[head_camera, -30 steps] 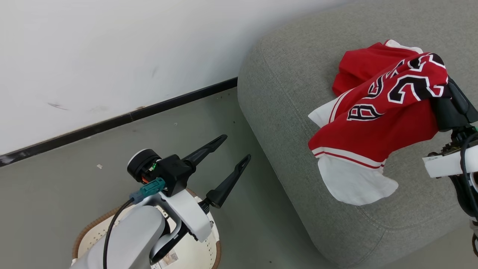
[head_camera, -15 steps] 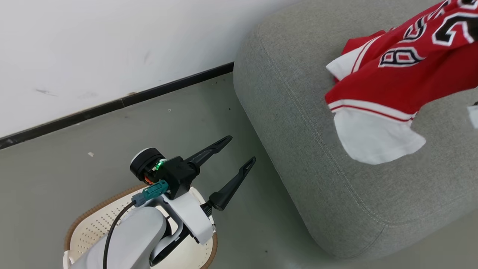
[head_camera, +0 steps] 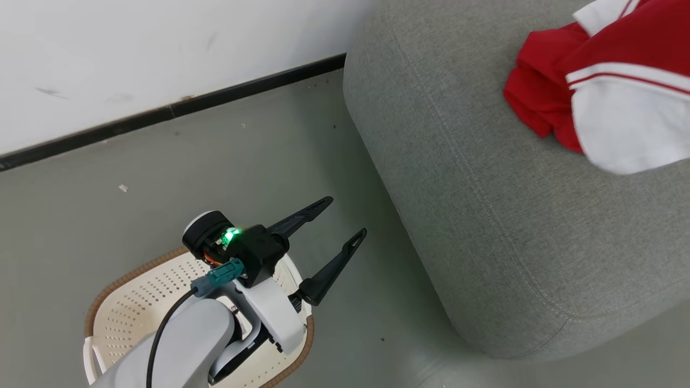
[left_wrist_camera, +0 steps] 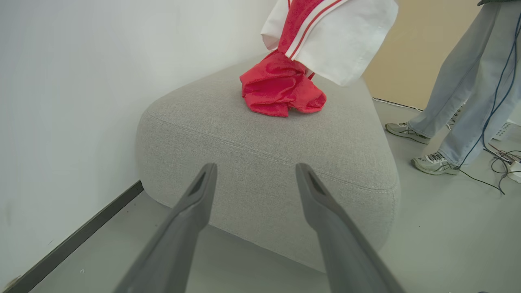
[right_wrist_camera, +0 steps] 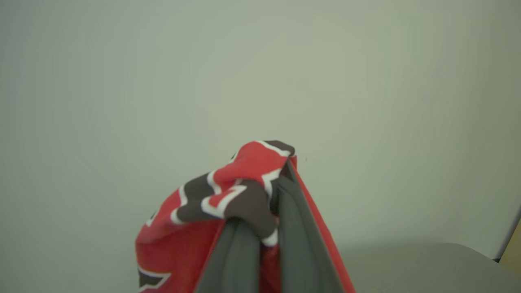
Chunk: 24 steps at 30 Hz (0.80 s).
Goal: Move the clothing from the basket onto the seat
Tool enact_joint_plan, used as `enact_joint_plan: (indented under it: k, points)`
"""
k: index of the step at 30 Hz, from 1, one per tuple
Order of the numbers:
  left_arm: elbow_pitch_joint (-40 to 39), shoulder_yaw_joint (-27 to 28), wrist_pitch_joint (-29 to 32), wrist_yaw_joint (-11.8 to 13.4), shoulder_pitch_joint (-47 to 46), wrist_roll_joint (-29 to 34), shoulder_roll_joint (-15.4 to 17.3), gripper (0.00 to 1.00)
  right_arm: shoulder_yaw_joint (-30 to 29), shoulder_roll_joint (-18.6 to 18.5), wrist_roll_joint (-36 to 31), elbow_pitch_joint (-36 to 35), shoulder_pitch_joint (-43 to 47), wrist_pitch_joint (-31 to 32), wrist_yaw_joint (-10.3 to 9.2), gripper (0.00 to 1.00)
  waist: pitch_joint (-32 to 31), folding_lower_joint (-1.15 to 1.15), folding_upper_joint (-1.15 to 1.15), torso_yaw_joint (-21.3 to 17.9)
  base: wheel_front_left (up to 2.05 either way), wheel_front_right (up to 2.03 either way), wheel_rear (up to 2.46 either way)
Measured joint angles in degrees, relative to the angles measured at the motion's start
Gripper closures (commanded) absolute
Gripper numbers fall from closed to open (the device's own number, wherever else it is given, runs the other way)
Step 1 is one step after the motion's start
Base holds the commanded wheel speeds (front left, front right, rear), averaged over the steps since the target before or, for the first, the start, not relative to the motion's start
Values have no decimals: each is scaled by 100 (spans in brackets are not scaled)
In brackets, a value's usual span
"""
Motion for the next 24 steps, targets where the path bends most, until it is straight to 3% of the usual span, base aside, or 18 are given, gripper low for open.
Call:
enact_joint_plan:
  k: [5,11,18,24]
  points:
    - [-146,8,116,47,-41,14,98,0,-488,-129,54,423,-402,-1,0,100,223,0,0,47,0,0,0]
    - [-323,58,188,93,-151,66,146,0,-337,-287,40,850,-396,-4,0,100,497,0,0,98,0,0,0]
    - [-485,98,310,94,-277,124,272,0,-270,81,76,1845,591,-2,0,100,800,0,0,120,0,0,0]
    - [-581,144,376,94,-382,166,324,0,-258,349,144,2263,751,-1,0,100,1031,0,0,113,0,0,0]
